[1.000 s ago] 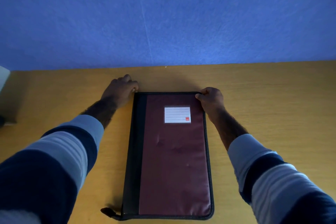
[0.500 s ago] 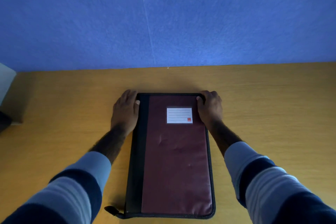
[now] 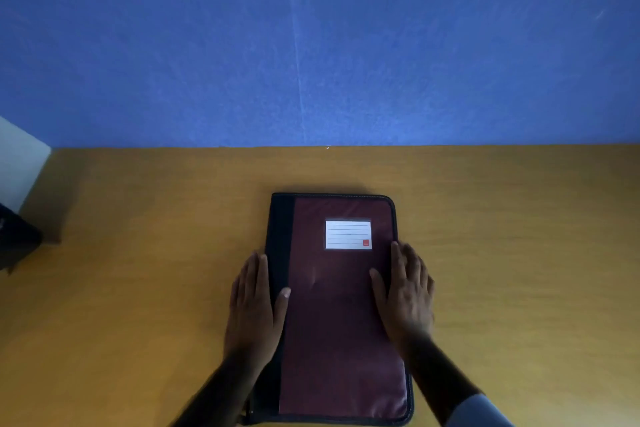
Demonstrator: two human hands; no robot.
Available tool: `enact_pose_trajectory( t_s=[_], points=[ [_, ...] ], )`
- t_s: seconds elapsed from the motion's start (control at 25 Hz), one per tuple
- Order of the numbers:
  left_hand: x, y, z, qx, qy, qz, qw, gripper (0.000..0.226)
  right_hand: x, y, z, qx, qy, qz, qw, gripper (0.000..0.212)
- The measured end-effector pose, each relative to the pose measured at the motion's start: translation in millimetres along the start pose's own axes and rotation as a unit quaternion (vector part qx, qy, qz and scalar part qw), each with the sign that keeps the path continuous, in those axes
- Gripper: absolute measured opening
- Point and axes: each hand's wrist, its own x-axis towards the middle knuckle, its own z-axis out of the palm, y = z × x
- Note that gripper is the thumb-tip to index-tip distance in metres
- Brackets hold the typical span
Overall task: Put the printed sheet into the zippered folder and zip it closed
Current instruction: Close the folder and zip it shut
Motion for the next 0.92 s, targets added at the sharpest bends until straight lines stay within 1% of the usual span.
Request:
enact_pose_trajectory(
  t_s=[0.08, 0.2, 0.32, 0.4, 0.48, 0.6, 0.68, 0.84, 0.92],
  points=[
    [-19, 2, 3, 0.002, 0.012, -0.04, 0.999, 0.084, -23, 3, -3, 0.005, 0.009, 0.052, 0.999, 0.079],
    [-36, 8, 3, -0.011, 0.021, -0.087, 0.996, 0.085, -45, 1, -9, 0.013, -0.005, 0.11, 0.994, 0.093],
    [-41, 14, -2, -0.012, 0.017, -0.108, 0.994, 0.083, -50, -5, -15, 0.017, -0.043, 0.138, 0.989, 0.092],
    [-41, 17, -5, 0.01, 0.018, -0.117, 0.993, 0.079, -48, -10, -18, 0.018, -0.057, 0.141, 0.988, 0.085],
    [-40, 19, -8, 0.022, 0.026, -0.121, 0.992, 0.075, -45, -15, -23, 0.038, -0.067, 0.139, 0.987, 0.073],
    [-32, 21, -11, -0.045, 0.015, -0.155, 0.987, 0.068, -35, -16, -26, 0.083, -0.097, 0.164, 0.978, 0.058],
    [-28, 24, -11, -0.091, 0.01, -0.176, 0.98, 0.068, -27, -11, -27, 0.145, -0.104, 0.195, 0.964, 0.053],
    [-23, 24, -15, -0.17, 0.026, -0.181, 0.968, 0.067, -20, 0, -36, 0.273, -0.09, 0.222, 0.932, 0.032],
    [-19, 26, -19, -0.195, 0.036, -0.169, 0.965, 0.065, -16, 5, -38, 0.303, -0.083, 0.225, 0.922, 0.031]
  ],
)
